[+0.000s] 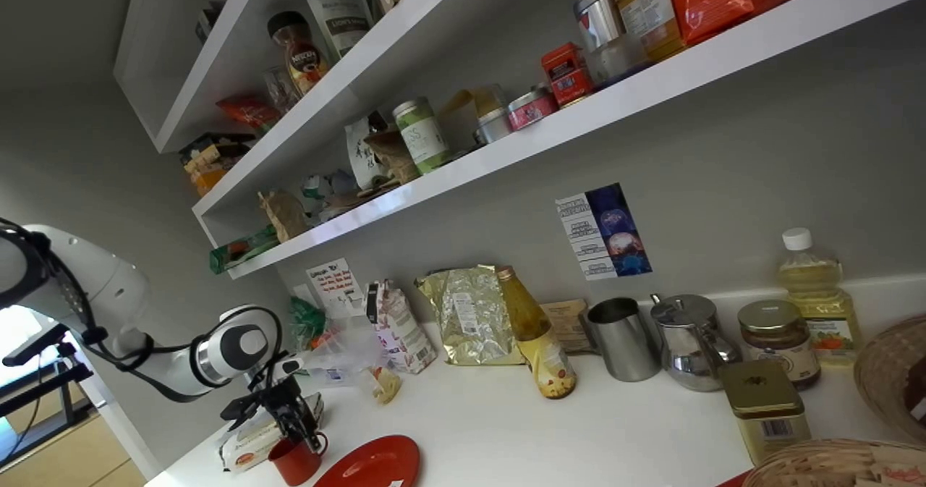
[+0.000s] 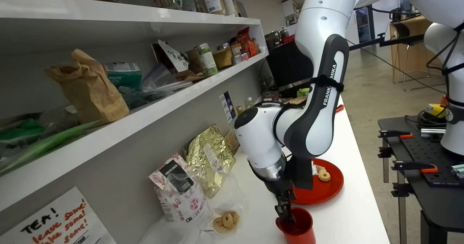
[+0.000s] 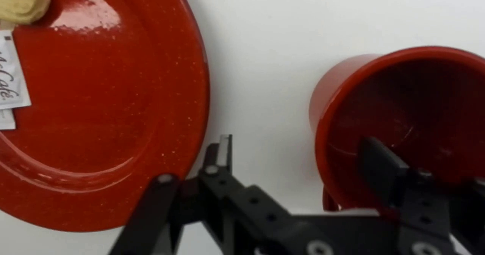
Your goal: Put the red cup onto the red plate
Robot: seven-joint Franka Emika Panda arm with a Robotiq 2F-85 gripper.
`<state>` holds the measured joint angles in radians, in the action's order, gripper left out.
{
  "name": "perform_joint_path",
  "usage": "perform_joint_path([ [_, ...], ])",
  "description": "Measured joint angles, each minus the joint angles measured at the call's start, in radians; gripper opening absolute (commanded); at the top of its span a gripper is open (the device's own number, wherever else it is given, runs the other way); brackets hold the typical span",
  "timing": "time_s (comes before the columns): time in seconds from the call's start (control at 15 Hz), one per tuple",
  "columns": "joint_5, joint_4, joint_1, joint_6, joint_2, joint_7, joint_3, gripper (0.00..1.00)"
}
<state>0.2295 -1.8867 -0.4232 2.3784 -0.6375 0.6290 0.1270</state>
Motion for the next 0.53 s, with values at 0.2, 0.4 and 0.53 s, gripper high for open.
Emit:
perform_joint_path([
  [0.2,-0.005,0.0,0.001,0.0,-0.005,-0.021,-0.006,0.28],
  [0.4,-0.011,0.001,0.001,0.0,-0.009,-0.035,-0.013,0.06],
  [0.53,-0.011,0.002,0.001,0.0,-0.013,-0.04,-0.018,0.0],
])
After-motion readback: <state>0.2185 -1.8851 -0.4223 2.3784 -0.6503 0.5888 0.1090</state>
